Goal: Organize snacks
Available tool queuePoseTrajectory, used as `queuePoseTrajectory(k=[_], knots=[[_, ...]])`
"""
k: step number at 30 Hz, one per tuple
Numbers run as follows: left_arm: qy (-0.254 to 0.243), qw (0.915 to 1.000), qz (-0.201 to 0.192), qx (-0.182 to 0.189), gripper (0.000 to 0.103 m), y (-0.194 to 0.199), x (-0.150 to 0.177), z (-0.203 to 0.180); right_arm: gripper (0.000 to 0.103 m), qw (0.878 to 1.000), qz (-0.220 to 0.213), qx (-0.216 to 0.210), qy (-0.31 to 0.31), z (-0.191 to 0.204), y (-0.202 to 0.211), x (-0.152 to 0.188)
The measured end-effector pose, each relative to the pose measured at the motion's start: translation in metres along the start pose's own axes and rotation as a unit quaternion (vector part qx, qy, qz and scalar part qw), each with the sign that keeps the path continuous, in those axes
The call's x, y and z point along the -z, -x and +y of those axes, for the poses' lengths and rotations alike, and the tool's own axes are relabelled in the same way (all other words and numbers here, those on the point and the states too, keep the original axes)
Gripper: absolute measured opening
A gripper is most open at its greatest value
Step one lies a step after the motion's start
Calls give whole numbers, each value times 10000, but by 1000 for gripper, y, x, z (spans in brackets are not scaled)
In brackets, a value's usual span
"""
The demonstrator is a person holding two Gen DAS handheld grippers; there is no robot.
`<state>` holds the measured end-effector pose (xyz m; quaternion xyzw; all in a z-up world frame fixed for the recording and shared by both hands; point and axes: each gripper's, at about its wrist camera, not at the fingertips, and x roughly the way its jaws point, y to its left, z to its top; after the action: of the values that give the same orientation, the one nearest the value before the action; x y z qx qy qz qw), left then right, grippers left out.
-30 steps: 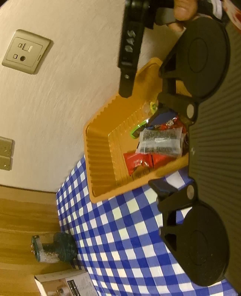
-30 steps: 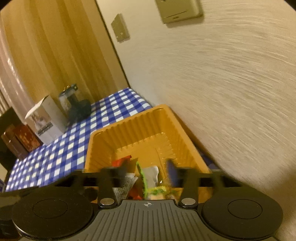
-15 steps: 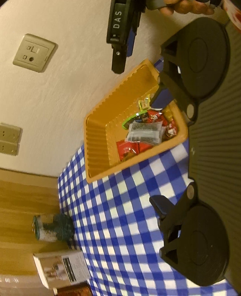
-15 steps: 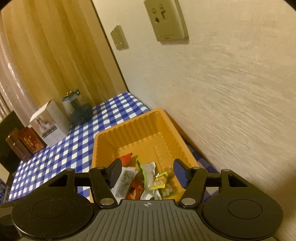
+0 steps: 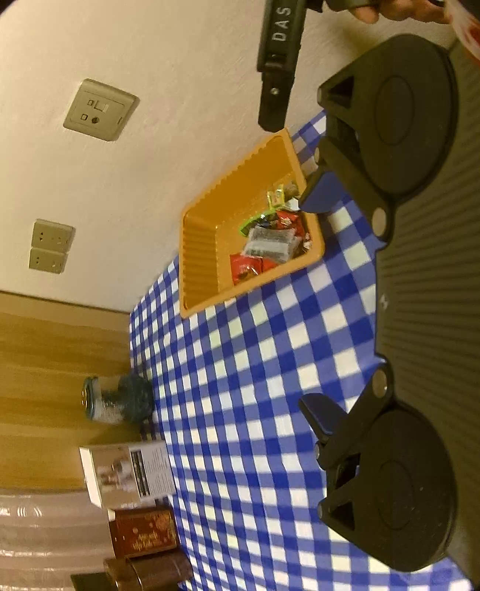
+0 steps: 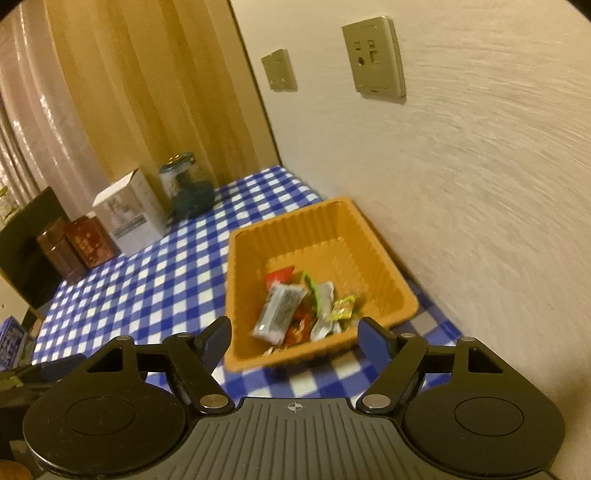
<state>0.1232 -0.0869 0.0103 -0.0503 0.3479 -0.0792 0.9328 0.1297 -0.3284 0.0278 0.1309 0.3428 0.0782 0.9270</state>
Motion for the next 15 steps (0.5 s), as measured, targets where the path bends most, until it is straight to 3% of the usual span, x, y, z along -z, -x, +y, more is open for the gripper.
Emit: queuePoseTrajectory(k=[15], knots=[[36, 9995, -161, -285, 103, 84, 35, 1, 78, 9989, -55, 102, 462, 42, 73, 50]])
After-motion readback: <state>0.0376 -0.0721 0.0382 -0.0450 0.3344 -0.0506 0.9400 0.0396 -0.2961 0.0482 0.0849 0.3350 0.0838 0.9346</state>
